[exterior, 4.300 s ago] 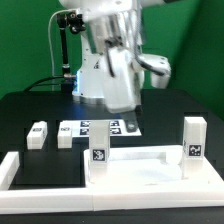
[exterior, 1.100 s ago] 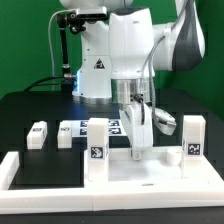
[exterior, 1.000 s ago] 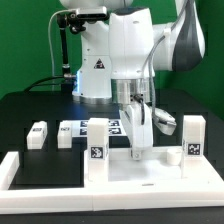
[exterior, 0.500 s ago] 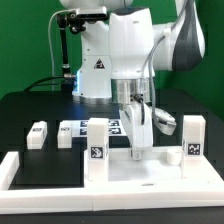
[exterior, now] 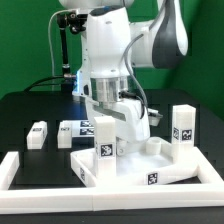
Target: Assemble desk
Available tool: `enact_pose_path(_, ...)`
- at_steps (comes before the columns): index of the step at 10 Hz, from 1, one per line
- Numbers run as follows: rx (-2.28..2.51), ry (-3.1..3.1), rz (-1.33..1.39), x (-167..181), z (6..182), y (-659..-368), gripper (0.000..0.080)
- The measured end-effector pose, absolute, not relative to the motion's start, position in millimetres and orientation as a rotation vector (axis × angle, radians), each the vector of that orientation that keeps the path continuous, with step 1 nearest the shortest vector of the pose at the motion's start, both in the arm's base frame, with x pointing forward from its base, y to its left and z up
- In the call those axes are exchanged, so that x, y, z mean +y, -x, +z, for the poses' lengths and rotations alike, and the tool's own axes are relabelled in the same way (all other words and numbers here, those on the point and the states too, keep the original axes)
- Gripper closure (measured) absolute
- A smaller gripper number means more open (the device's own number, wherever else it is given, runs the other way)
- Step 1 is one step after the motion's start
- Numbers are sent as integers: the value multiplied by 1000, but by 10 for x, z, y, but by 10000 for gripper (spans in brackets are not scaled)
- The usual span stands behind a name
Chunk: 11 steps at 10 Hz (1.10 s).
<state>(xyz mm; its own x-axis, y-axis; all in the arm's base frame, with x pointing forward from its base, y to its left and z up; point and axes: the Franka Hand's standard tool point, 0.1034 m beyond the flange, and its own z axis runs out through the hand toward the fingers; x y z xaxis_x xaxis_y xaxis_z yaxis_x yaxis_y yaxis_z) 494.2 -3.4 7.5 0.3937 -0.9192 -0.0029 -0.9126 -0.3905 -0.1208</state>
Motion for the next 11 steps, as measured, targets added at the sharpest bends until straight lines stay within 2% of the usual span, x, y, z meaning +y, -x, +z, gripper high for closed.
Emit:
enact_pose_path(3, 1417, 2706, -107, -140, 72, -4913, 739)
enact_pose_path(4, 1209, 2823, -86, -261, 73, -4886, 734)
enact_pose_path(6, 671, 3000, -102, -380, 120, -5059, 737)
enact_pose_path(10, 348, 3068, -109, -395, 115, -5056, 739)
enact_pose_path(11, 76, 3104, -115, -411, 117, -5095, 739)
